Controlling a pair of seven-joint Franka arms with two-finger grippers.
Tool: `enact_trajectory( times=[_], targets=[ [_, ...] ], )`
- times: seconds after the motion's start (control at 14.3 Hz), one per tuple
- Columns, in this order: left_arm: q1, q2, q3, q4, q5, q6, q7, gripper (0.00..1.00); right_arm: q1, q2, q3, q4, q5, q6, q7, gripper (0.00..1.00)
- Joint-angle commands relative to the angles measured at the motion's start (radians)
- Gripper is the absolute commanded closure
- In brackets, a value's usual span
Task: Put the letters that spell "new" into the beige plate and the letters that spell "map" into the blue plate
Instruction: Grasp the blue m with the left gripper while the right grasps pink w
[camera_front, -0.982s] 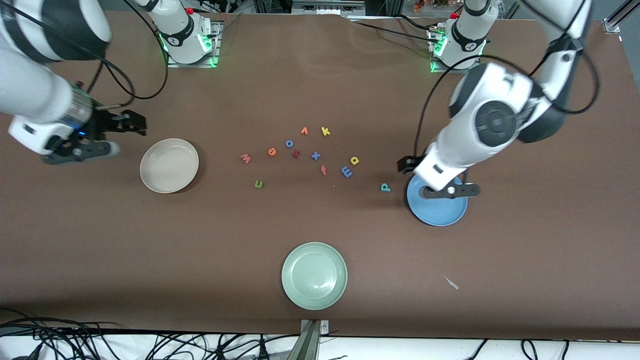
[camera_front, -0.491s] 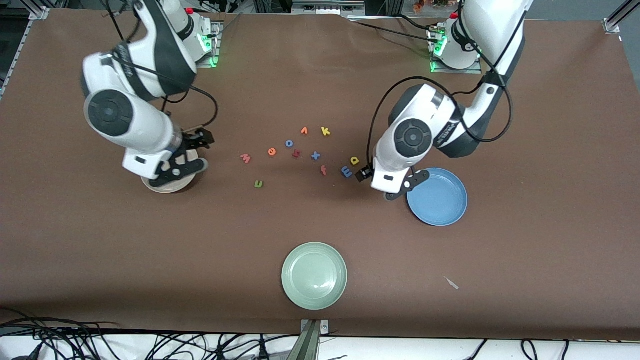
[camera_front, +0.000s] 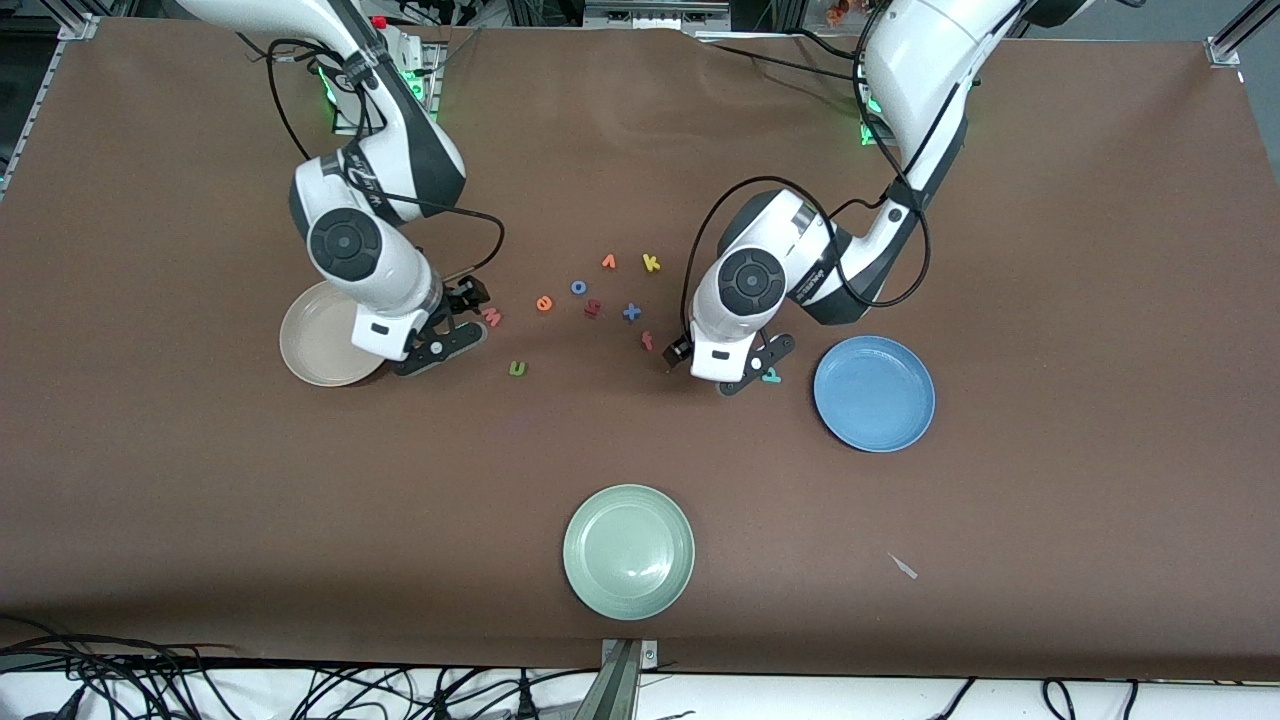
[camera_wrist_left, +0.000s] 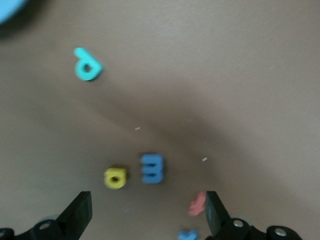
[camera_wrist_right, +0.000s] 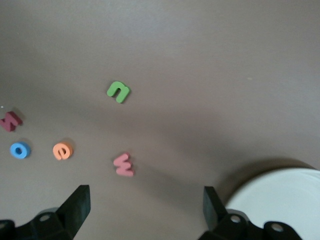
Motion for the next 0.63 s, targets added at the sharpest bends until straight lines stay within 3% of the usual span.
enact_trajectory(
  times=[0.0, 0.21, 0.42, 0.56],
  targets=[
    [-0.029, 0.044, 0.009, 0.004, -0.018, 0.078, -0.042, 0.0, -0.003, -0.02, 0.022, -0.114, -0.001, 0.136, -0.02, 0.0],
    [-0.031, 0.05, 0.009, -0.005, -0.01, 0.081, -0.041, 0.04, -0.001, 0.025, 0.024, -0.121, -0.006, 0.183, -0.113, 0.0],
    [-0.044, 0.085, 0.009, -0.011, -0.01, 0.08, -0.039, 0.3, 0.004, 0.06, 0.036, -0.14, -0.021, 0.257, -0.15, 0.0],
    [-0.049, 0.086, 0.009, -0.022, -0.004, 0.078, -0.038, 0.33, 0.017, 0.083, 0.039, -0.159, -0.059, 0.304, -0.15, 0.0]
  ],
)
